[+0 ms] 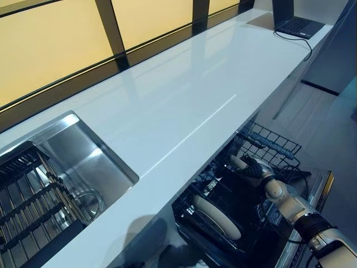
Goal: Take plates into dishwasher
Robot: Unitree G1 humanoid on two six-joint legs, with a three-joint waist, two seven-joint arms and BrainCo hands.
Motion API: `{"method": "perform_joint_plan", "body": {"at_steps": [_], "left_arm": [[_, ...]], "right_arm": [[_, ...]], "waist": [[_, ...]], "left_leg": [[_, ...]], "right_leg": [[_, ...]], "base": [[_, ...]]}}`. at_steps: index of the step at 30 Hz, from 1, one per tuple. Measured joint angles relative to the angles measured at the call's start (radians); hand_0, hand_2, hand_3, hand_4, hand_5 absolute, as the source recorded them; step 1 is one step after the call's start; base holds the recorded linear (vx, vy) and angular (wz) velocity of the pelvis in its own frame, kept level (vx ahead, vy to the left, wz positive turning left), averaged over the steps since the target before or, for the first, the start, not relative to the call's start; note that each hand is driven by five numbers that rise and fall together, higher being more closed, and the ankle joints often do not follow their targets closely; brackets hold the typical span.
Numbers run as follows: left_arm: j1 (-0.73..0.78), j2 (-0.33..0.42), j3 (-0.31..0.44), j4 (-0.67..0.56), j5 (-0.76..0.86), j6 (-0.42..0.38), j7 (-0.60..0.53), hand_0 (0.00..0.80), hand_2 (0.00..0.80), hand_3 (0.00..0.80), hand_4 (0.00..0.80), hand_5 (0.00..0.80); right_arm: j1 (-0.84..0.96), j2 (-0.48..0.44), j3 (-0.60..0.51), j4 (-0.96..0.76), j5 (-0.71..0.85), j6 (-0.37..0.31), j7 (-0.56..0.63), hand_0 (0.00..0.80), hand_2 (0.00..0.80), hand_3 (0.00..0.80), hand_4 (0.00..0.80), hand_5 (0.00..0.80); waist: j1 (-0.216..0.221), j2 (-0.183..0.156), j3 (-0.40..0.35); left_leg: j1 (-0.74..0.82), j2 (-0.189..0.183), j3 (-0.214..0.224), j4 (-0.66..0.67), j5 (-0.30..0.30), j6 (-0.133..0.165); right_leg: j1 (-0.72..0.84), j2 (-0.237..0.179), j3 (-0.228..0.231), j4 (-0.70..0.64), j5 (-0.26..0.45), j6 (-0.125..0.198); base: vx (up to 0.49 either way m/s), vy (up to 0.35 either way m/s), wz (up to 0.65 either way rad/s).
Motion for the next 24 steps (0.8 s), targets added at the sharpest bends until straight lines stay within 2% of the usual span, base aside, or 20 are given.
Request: {"method": "perform_joint_plan", "body": {"at_steps": [20, 24], "left_arm": [[-0.026, -0.008, -0.021, 0.000, -0.006, 0.001, 0.003, 0.000, 0.000, 0.000, 0.000, 0.000], [-0.029, -0.008, -0.021, 0.000, -0.006, 0.001, 0.004, 0.000, 0.000, 0.000, 0.000, 0.000]], "right_arm": [[-0.062, 0.036, 0.043, 0.074, -0.018, 0.005, -0.003, 0.800, 0.800, 0.800, 0.800, 0.800], [-0.071, 0.034, 0.064, 0.075, -0.045, 0.005, -0.017, 0.800, 0.800, 0.800, 0.800, 0.800]], "waist": [[0.004, 0.011, 0.013], [0.020, 0.011, 0.013]], "left_leg": [[-0.020, -0.007, -0.005, -0.001, 0.008, 0.004], [-0.024, -0.006, 0.002, -0.005, 0.008, 0.004]], "right_leg": [[-0.017, -0.008, -0.019, 0.000, 0.006, 0.001], [-0.034, -0.008, -0.020, 0.000, 0.014, 0.000]], "base": [[-0.002, 0.000, 0.00], [-0.009, -0.001, -0.11]]}}
